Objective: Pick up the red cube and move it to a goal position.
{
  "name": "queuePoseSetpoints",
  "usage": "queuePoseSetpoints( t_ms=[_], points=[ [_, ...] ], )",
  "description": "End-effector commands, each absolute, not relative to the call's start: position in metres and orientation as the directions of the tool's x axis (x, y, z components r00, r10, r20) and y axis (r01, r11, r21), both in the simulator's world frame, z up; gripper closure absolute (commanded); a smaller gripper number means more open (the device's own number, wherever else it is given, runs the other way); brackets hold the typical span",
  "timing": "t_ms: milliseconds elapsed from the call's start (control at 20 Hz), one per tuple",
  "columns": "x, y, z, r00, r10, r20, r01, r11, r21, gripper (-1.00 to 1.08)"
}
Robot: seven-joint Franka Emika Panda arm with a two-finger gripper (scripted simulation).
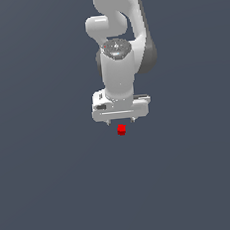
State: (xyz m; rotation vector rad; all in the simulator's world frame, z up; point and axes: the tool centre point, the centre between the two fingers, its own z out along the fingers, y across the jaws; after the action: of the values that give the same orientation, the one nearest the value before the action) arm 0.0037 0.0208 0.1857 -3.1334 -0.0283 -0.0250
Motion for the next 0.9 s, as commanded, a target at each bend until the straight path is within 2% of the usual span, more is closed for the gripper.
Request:
queuePoseSetpoints(
  t_ms=[0,450,850],
  points=[
    [0.004,0.021,0.186,1.0,0.018,0.016,0.018,-1.0,-0.008,-0.92],
    [-0.005,0.021,0.164,1.0,-0.008,0.014,-0.008,-1.0,-0.007,-0.92],
    [-0.029,0.022,0.106,0.997,-0.076,0.008,-0.076,-0.997,-0.004,-0.92]
  ],
)
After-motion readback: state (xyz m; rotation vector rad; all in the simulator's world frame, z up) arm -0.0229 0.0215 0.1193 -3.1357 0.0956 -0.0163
